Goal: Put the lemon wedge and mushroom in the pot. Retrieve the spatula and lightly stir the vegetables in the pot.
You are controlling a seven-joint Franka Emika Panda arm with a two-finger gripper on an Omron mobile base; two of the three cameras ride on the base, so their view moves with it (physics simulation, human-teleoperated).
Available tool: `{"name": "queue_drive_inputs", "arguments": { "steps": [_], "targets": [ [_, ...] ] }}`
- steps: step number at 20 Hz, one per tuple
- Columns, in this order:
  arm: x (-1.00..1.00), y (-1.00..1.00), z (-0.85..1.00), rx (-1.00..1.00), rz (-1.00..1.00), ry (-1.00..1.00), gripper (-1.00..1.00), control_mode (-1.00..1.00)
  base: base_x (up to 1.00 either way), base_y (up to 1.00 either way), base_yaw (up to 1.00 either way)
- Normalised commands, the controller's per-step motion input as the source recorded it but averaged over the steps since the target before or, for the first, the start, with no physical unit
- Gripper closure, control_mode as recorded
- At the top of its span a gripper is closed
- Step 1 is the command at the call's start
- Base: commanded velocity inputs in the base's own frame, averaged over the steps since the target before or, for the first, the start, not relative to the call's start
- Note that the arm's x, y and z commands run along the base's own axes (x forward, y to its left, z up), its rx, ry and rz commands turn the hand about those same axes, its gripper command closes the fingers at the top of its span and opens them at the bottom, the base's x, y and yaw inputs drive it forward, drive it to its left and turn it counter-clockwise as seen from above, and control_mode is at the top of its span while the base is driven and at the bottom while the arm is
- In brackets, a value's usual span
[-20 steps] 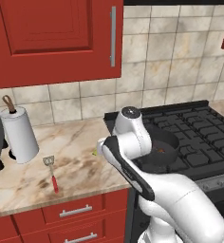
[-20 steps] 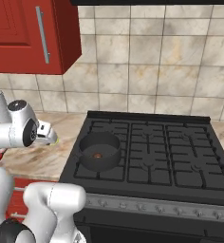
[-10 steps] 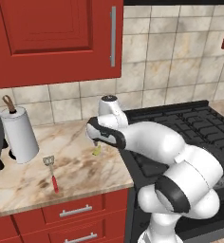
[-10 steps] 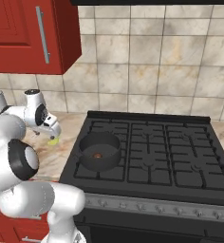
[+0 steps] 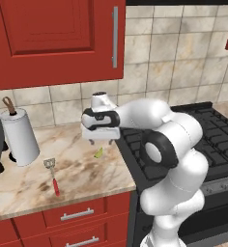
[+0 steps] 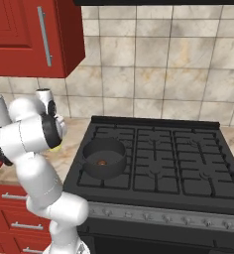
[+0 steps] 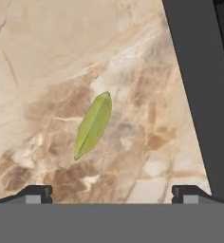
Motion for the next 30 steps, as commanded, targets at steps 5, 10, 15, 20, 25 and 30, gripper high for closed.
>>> {"name": "queue_drive_inputs", "arguments": {
  "steps": [5, 10, 15, 20, 25, 30],
  "targets": [
    [0.00, 0.00, -0.52, 0.00, 0.00, 0.00, -1.00, -1.00, 0.00, 0.00, 0.00],
    [0.08, 0.00, -0.50, 0.00, 0.00, 0.00, -1.00, -1.00, 0.00, 0.00, 0.00],
    [0.26, 0.00, -0.22, 0.00, 0.00, 0.00, -1.00, -1.00, 0.00, 0.00, 0.00],
    [0.16, 0.00, -0.07, 0.00, 0.00, 0.01, -1.00, -1.00, 0.00, 0.00, 0.00],
    [0.03, 0.00, -0.24, 0.00, 0.00, 0.03, -1.00, -1.00, 0.00, 0.00, 0.00],
    [0.10, 0.00, -0.23, 0.00, 0.00, 0.03, -1.00, -1.00, 0.00, 0.00, 0.00]
  ]
}}
